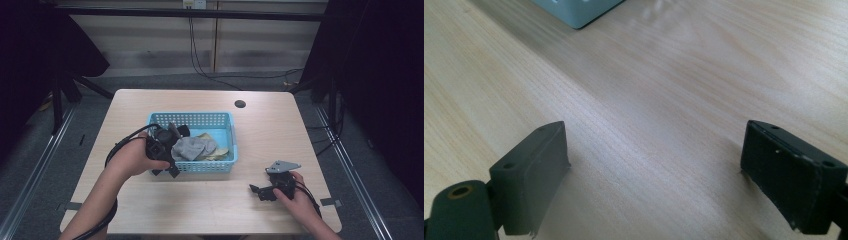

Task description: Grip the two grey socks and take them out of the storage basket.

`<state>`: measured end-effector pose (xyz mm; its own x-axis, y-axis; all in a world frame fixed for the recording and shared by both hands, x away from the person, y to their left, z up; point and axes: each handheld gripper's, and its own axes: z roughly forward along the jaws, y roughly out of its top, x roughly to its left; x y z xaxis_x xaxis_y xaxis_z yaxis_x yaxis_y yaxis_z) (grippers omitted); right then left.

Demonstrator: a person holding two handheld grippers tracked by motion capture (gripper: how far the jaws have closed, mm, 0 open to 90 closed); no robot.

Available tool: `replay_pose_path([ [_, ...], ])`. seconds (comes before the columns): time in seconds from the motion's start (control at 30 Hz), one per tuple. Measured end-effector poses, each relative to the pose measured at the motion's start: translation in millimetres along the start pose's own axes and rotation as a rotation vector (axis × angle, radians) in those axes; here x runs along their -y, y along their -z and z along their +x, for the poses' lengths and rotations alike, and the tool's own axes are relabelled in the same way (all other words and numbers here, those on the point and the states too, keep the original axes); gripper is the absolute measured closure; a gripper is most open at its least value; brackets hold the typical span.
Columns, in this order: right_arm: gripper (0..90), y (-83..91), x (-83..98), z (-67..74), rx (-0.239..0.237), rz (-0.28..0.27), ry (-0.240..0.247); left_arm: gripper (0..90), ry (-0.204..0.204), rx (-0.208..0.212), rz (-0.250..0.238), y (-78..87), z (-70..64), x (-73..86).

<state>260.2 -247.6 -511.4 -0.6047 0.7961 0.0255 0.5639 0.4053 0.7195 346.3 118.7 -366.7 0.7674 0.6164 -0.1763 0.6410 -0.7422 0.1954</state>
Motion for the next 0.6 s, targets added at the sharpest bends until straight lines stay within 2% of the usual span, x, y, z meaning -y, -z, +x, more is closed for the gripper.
replay_pose_path([
  [0.23, 11.1, 0.0, 0.0, 0.0, 0.0, 0.0, 0.001, 25.0, 0.029, -0.022, -0.026, 3.9, 6.9, -10.1],
  [0.43, 11.1, 0.1, -0.1, 0.0, 0.0, 0.001, 0.0, 25.0, 0.063, -0.023, -0.046, 3.8, 15.6, -21.8],
  [0.47, 11.1, 0.1, -0.1, 0.0, 0.0, 0.001, 0.0, 25.0, 0.071, -0.026, -0.057, 3.9, 17.5, -23.8],
  [0.5, 11.1, 0.1, -0.1, 0.0, 0.0, 0.001, -0.001, 25.0, 0.099, -0.037, -0.082, 3.8, 20.3, -27.5],
  [0.6, 11.1, 0.1, -0.1, 0.0, 0.0, 0.001, 0.0, 25.0, 0.109, -0.044, -0.085, 2.4, 23.1, -30.6],
])
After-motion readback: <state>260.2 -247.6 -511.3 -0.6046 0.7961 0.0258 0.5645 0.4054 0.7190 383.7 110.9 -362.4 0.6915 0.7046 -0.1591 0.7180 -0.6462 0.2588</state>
